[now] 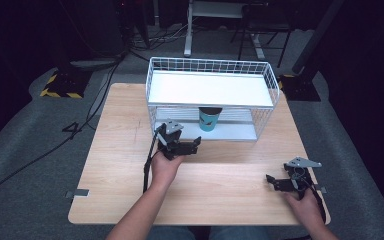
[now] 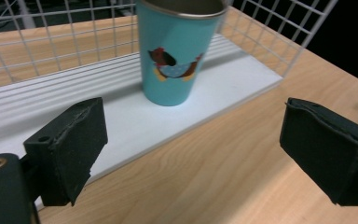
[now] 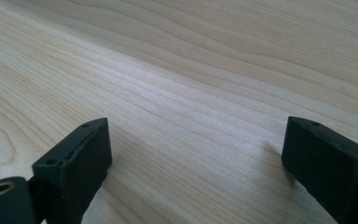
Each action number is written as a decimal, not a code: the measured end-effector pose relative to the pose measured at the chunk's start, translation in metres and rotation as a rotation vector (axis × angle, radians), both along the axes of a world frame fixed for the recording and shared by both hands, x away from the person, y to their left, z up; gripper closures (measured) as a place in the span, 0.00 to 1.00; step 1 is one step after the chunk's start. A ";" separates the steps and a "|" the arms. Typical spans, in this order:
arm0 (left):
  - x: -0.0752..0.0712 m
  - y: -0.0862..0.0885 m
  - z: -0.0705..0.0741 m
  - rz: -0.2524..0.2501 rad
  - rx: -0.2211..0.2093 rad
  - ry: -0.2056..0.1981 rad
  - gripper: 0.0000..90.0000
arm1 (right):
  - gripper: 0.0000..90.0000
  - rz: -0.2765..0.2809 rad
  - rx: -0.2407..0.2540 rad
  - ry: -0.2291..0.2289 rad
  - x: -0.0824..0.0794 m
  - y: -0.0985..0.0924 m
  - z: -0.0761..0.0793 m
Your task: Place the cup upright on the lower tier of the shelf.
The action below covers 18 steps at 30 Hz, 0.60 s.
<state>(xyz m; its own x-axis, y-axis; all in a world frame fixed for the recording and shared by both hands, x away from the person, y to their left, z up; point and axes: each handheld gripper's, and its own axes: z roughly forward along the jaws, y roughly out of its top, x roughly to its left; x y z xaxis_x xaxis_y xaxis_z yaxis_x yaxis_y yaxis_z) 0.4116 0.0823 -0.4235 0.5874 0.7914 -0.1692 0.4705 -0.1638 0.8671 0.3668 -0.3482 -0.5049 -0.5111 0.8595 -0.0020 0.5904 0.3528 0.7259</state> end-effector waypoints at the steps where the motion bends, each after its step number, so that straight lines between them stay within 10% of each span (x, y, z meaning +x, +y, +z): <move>1: -0.002 0.001 0.001 -0.009 -0.007 0.005 0.11 | 0.09 0.000 0.000 0.000 0.000 0.000 0.000; 18: -0.060 0.031 0.020 -0.053 0.016 -0.039 0.11 | 0.09 0.012 -0.004 -0.002 0.000 0.003 0.000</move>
<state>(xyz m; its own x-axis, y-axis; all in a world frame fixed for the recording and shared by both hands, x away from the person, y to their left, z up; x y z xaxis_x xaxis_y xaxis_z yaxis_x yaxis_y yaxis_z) 0.3518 0.1137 -0.4040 0.6342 0.7616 -0.1330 0.4270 -0.2017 0.8815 0.3664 -0.3454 -0.5050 -0.5215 0.8532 -0.0064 0.5845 0.3627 0.7259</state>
